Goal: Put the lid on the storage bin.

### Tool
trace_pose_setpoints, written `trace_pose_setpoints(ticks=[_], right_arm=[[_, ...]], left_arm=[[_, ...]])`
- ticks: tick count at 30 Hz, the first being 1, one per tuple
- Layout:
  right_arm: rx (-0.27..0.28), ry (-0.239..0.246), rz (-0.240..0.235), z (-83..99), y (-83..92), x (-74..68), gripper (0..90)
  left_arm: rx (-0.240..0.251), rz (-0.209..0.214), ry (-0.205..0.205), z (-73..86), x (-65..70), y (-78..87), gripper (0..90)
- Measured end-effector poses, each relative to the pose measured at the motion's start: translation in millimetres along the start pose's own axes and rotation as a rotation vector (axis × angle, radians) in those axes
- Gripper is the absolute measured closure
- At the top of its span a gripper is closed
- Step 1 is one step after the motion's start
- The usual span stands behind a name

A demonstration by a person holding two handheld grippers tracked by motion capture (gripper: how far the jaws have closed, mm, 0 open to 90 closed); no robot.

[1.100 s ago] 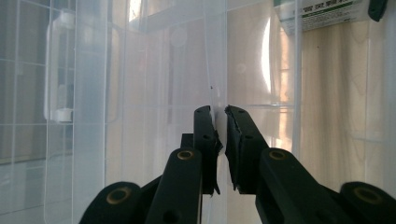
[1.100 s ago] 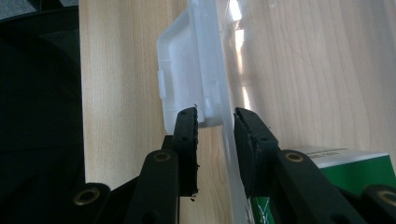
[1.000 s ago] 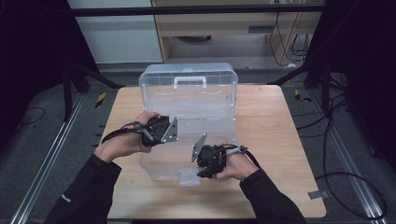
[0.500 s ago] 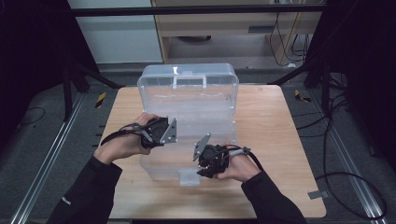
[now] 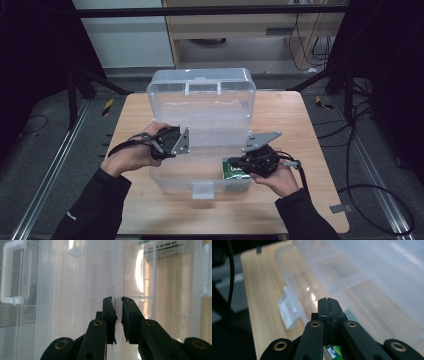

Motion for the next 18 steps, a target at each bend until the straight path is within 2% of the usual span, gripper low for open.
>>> trace_pose_setpoints(ticks=[4,5,6,9,12,13,15,18], right_arm=[[0.08,-0.06,0.021,-3.5,14.3,11.2,90.0],[0.121,-0.094,0.037,-6.5,19.7,16.7,90.0],[0.121,-0.094,0.037,-6.5,19.7,16.7,90.0],[0.165,-0.141,0.062,-10.4,24.9,25.5,90.0],[0.189,-0.166,0.095,-13.8,27.0,33.7,90.0],[0.203,-0.183,0.123,-16.4,26.6,39.7,90.0],[0.214,-0.193,0.138,-17.8,26.0,43.3,90.0],[0.23,-0.243,0.18,-21.7,23.0,56.5,90.0]], left_arm=[[0.003,-0.003,0.001,0.3,0.5,-0.1,80.3],[0.003,-0.002,0.002,0.3,0.6,-0.1,80.3],[0.003,-0.002,0.002,0.3,0.8,-0.2,80.3],[0.003,-0.003,0.001,0.3,1.3,-0.2,80.3],[0.006,-0.001,0.003,0.3,2.0,-0.4,80.3],[0.007,0.0,0.004,0.4,2.3,-0.5,80.3],[0.009,0.003,0.004,0.6,2.7,-0.5,80.2],[0.013,0.011,0.006,1.0,3.5,-0.6,80.3]])
Point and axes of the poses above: each handheld gripper's, and its own axes: y roughly backward along the jaws, z roughly out of its underside, x roughly to its right, the point moved 5 cm from there along -y, roughly forward along the jaws, and after that the axes turned 15 degrees about z, right-handed, at the moved point
